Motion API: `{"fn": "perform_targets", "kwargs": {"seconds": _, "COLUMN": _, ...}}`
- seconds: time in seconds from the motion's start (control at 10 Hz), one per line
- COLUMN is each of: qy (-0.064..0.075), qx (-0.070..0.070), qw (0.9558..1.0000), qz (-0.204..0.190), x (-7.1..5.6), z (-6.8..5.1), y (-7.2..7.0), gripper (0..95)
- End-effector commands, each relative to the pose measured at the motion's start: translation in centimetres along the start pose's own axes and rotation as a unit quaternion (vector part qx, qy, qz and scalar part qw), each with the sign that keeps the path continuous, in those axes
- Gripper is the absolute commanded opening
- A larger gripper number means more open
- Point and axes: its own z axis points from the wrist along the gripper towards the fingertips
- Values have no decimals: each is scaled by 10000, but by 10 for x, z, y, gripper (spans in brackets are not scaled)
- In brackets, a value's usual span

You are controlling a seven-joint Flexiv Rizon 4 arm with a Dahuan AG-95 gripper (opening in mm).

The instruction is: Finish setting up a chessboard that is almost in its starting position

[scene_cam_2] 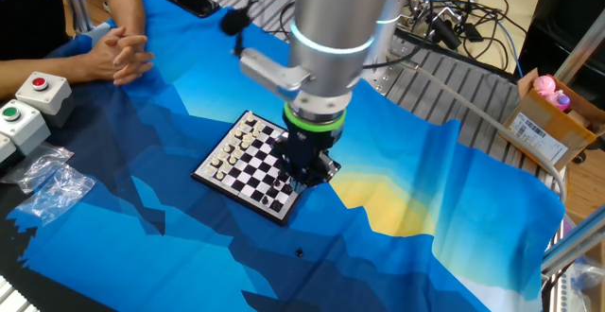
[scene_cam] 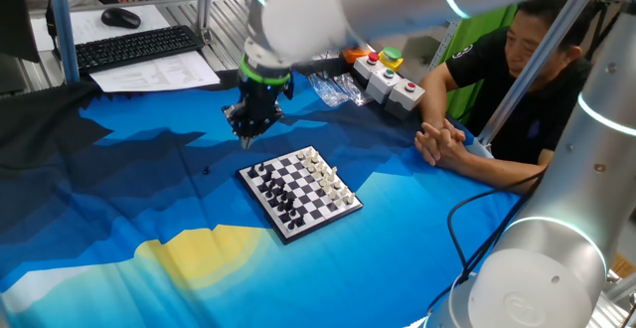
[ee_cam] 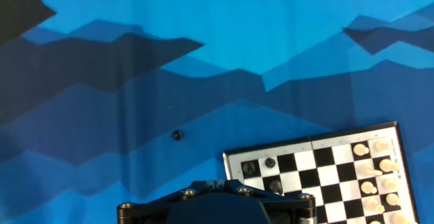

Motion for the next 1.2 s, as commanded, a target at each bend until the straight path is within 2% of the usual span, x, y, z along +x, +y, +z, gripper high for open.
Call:
{"fn": "perform_targets", "kwargs": {"seconds": 0.1, "qy": 593, "qx": -255, "qw": 9979, "qz": 26, "x": -2, "z": 2, "y": 1, "gripper": 0}}
{"fn": "perform_targets", "kwargs": {"seconds": 0.3, "qy": 534, "qx": -273, "qw": 9982, "qz": 50, "x": -2, "z": 2, "y": 1, "gripper": 0}}
{"fn": "perform_targets", "kwargs": {"seconds": 0.4, "qy": 422, "qx": -245, "qw": 9988, "qz": 67, "x": -2, "z": 2, "y": 1, "gripper": 0}}
{"fn": "perform_targets", "kwargs": {"seconds": 0.5, "qy": 376, "qx": -197, "qw": 9991, "qz": 93, "x": -2, "z": 2, "y": 4, "gripper": 0}}
{"fn": "perform_targets", "kwargs": {"seconds": 0.6, "qy": 362, "qx": -173, "qw": 9991, "qz": 141, "x": -3, "z": 3, "y": 10, "gripper": 190}}
{"fn": "perform_targets", "kwargs": {"seconds": 0.7, "qy": 336, "qx": -147, "qw": 9992, "qz": 174, "x": -5, "z": 6, "y": 19, "gripper": 190}}
{"fn": "perform_targets", "kwargs": {"seconds": 0.8, "qy": 294, "qx": -96, "qw": 9993, "qz": 222, "x": -7, "z": 10, "y": 28, "gripper": 190}}
{"fn": "perform_targets", "kwargs": {"seconds": 1.0, "qy": 182, "qx": 162, "qw": 9996, "qz": 134, "x": -10, "z": 21, "y": 38, "gripper": 190}}
{"fn": "perform_targets", "kwargs": {"seconds": 1.2, "qy": 94, "qx": 145, "qw": 9996, "qz": 234, "x": -16, "z": 36, "y": 50, "gripper": 190}}
